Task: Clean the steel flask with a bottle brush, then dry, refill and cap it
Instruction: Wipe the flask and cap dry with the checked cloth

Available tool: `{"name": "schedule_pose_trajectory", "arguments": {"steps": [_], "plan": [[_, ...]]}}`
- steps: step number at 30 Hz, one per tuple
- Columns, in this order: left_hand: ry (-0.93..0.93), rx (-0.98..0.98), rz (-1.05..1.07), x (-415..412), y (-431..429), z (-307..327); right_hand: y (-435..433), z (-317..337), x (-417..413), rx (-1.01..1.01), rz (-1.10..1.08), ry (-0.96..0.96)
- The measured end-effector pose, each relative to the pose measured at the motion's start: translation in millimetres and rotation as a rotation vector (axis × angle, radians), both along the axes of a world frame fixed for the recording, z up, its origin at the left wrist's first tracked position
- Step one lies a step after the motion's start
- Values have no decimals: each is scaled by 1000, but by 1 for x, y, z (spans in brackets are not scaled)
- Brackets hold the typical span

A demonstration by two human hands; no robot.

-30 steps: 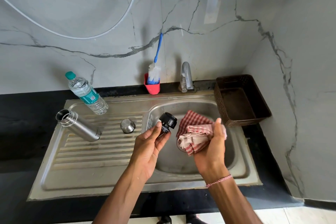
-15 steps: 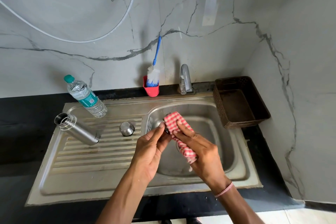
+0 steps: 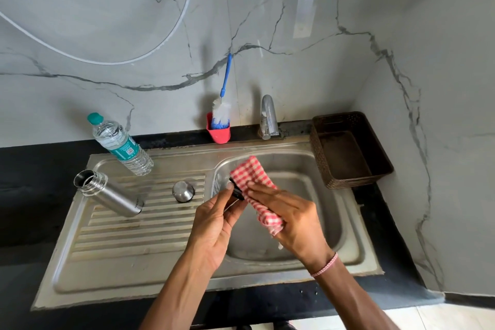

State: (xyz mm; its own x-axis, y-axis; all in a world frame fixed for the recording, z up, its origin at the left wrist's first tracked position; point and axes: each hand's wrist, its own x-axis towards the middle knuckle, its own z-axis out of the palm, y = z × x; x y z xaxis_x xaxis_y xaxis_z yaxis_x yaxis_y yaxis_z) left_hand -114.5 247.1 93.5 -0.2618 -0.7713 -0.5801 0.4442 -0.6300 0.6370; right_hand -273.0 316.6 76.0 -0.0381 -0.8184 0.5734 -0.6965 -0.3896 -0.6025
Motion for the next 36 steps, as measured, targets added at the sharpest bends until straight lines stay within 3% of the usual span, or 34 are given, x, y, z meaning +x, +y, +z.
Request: {"name": "schedule_pose_trajectory", "arguments": {"steps": [5,10,15,18,21,24,29,36], "plan": [[56,45,25,5,-1,8,14,-6,-5,163,-138,-196],[156,-13,-103,8,2,9,9,1,-12,132,-255,-407],[200,-88,-264,12,3,4,4,-4,-9,236,-312,-818],[127,-161,-330,12,1,1,2,-8,-2,300,-247,-1114],[-142,-279,-390,13,0,1,3,-10,4,392,-259,-1321],[-274,-344,-417,19,1,-3,10,-9,9,460,-269,-1413],[-231,-313,-362,17,6,-7,14,-8,16,560,-125,-1471],[-198,-305,-334,15,8,-10,17,-5,20,541,-130,-1246]]}}
